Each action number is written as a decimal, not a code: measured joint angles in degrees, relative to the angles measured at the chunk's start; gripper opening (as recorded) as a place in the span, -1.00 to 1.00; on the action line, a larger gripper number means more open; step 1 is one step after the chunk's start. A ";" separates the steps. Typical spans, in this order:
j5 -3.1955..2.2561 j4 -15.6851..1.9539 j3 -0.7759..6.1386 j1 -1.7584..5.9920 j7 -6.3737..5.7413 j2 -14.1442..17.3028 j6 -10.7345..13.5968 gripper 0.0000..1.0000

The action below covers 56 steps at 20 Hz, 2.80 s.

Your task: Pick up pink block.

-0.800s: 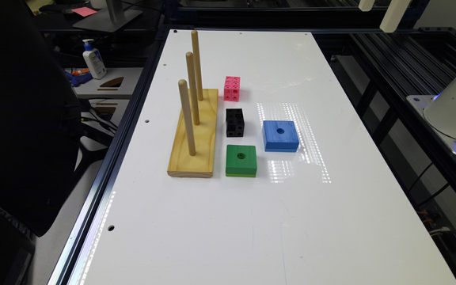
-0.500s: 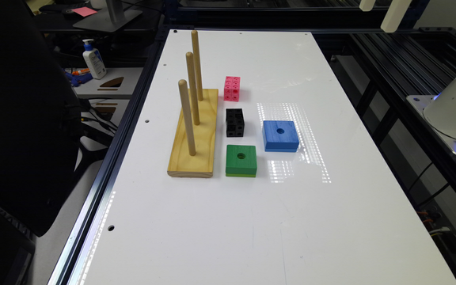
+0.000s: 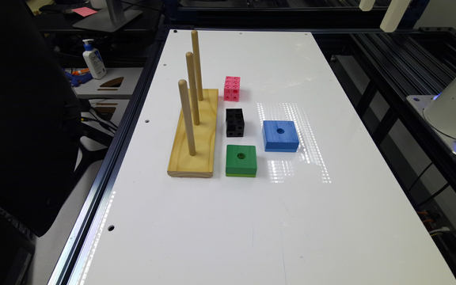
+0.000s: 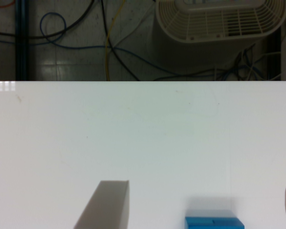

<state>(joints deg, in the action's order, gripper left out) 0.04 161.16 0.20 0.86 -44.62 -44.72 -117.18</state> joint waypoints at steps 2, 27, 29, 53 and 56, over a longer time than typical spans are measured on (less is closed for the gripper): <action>0.00 0.00 -0.01 0.45 0.31 0.00 -0.04 1.00; -0.07 -7.07 -0.03 4.73 3.85 12.70 -8.29 1.00; -0.07 -8.59 -0.06 5.23 4.39 14.63 -8.40 1.00; -0.17 -22.66 -0.11 10.34 9.31 29.78 -8.60 1.00; -0.18 -24.62 -0.13 11.55 10.61 31.69 -8.62 1.00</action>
<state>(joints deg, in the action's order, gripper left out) -0.14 136.54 0.07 12.42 -34.01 -13.03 -125.80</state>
